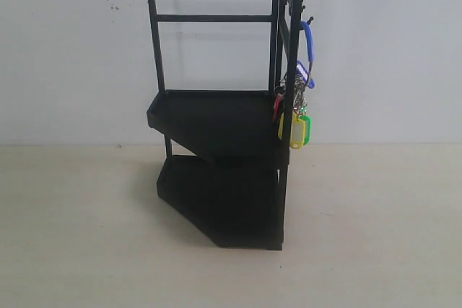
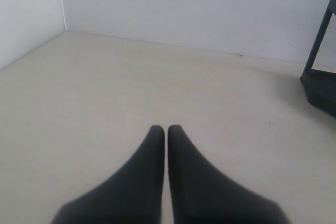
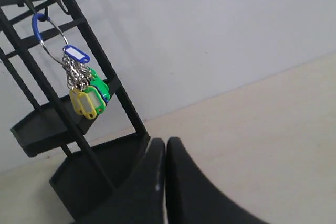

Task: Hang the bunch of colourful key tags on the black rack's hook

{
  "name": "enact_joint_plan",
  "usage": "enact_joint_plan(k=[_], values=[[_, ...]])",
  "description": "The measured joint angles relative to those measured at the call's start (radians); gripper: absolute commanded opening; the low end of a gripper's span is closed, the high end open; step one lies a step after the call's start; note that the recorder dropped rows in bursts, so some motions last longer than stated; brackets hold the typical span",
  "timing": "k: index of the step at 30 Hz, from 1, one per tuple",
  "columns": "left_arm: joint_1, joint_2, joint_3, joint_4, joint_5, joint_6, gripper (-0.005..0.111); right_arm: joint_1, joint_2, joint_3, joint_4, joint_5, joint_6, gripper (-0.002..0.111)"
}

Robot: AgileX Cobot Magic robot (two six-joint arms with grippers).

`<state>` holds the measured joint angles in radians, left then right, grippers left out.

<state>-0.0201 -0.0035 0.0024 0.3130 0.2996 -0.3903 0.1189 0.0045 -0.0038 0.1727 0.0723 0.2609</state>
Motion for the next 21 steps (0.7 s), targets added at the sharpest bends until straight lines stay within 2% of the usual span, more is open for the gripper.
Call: enact_joint_plan(k=[9, 14, 21], values=[[0.000, 0.000, 0.000, 0.000, -0.004, 0.000, 0.004, 0.000, 0.000, 0.001, -0.009, 0.122, -0.198, 0.000], [0.000, 0.000, 0.000, 0.000, -0.004, 0.000, 0.004, 0.000, 0.000, 0.005, -0.080, 0.244, -0.223, 0.000], [0.000, 0.000, 0.000, 0.000, -0.004, 0.000, 0.004, 0.000, 0.000, 0.005, -0.091, 0.271, -0.226, 0.000]])
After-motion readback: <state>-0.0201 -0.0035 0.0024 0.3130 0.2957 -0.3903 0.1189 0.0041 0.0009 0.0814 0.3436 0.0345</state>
